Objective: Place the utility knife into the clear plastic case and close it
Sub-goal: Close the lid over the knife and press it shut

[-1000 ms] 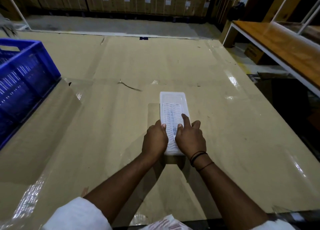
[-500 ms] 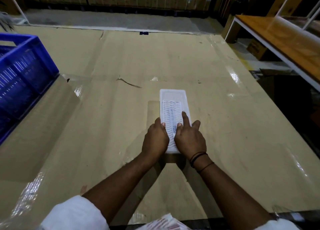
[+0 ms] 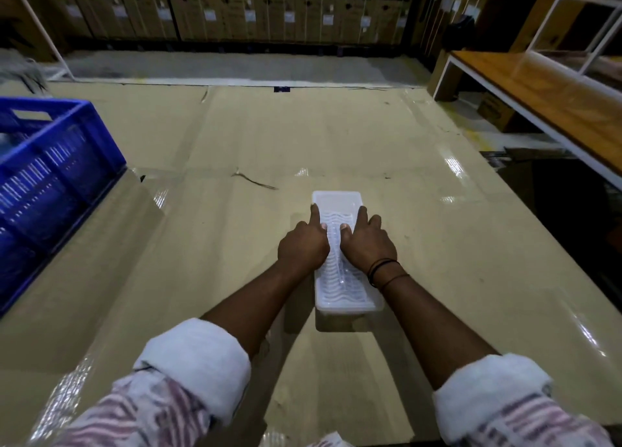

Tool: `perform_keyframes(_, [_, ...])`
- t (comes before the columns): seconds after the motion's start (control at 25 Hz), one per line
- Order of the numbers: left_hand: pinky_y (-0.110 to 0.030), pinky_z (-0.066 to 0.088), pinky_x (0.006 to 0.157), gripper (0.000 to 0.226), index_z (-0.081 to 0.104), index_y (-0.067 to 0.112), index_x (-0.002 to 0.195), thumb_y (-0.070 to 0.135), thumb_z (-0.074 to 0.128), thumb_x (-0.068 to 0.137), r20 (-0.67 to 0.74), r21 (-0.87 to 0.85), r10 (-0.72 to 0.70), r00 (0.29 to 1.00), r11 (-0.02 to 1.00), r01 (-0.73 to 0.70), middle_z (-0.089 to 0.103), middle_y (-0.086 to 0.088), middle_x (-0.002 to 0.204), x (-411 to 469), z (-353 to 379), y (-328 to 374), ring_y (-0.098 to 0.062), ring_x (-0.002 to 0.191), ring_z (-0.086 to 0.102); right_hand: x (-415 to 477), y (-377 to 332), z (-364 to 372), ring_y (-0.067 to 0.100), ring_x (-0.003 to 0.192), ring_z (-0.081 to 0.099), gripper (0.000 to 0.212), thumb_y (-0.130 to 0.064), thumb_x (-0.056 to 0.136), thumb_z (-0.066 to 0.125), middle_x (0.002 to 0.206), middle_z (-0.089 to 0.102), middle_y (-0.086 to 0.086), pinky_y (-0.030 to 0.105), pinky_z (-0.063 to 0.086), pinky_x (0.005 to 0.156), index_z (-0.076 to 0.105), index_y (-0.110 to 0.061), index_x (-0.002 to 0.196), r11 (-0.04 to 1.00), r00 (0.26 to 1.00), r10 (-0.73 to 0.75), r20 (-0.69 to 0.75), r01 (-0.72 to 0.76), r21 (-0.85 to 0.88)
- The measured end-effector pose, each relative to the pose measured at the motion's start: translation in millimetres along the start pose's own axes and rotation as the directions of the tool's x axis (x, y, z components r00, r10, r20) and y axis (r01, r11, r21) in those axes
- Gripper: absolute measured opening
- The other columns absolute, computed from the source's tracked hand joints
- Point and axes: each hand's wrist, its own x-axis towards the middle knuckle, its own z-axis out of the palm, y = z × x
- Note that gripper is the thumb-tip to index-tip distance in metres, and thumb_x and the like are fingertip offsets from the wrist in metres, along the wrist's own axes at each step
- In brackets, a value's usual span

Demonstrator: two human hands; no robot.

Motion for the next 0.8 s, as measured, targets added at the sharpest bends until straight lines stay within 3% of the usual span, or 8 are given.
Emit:
perform_keyframes(0.28, [-0.042, 0.049, 0.078, 0.064, -0.002, 0.021, 0.165, 0.039, 0.024, 0.109, 0.003, -0.038, 0.002, 1.000, 0.999, -0.002, 0.069, -0.023, 0.117, 14.3, 14.6, -8.5, -0.041, 0.099, 0.069, 6.1, 6.6, 10.4, 0.046, 0.112, 0.058, 0.070, -0.048, 0.099, 0.035, 0.141, 0.042, 0.026, 0.048, 0.048, 0.089, 0.014, -0.014, 0.156, 0.999, 1.000, -0.009, -0.025, 0.010, 0.033])
perform_keyframes(0.44, [-0.040, 0.045, 0.073, 0.070, -0.004, 0.011, 0.165, 0.034, 0.030, 0.108, 0.007, 0.098, 0.048, 0.999, 0.994, -0.048, 0.069, -0.022, 0.115, 19.4, 14.4, -9.3, -0.039, 0.095, 0.069, 6.0, 6.6, 7.3, 0.045, 0.110, 0.057, 0.068, -0.049, 0.098, 0.038, 0.134, 0.047, 0.025, 0.046, 0.047, 0.084, 0.023, -0.011, 0.151, 0.997, 0.997, -0.050, -0.056, 0.046, -0.068])
perform_keyframes(0.6, [-0.038, 0.042, 0.081, 0.084, -0.008, 0.016, 0.165, 0.040, 0.034, 0.097, 0.121, 0.074, -0.004, 0.993, 0.997, -0.005, 0.065, -0.019, 0.126, 38.4, -2.3, -2.2, -0.036, 0.109, 0.065, 20.2, 8.9, -4.3, 0.045, 0.110, 0.057, 0.065, -0.051, 0.095, 0.044, 0.128, 0.050, 0.023, 0.046, 0.048, 0.082, 0.031, -0.008, 0.142, 0.986, 0.992, -0.126, -0.031, 0.121, -0.118])
perform_keyframes(0.8, [-0.042, 0.046, 0.092, 0.087, -0.015, 0.025, 0.163, 0.052, 0.033, 0.096, 0.227, 0.027, -0.017, 0.974, 1.000, 0.012, 0.066, -0.021, 0.131, 49.7, -12.2, -3.0, -0.037, 0.116, 0.064, 32.2, 14.0, -4.2, 0.042, 0.117, 0.057, 0.079, -0.059, 0.096, 0.033, 0.139, 0.048, 0.021, 0.048, 0.048, 0.093, 0.003, -0.020, 0.158, 0.989, 0.990, -0.112, 0.087, 0.119, -0.087])
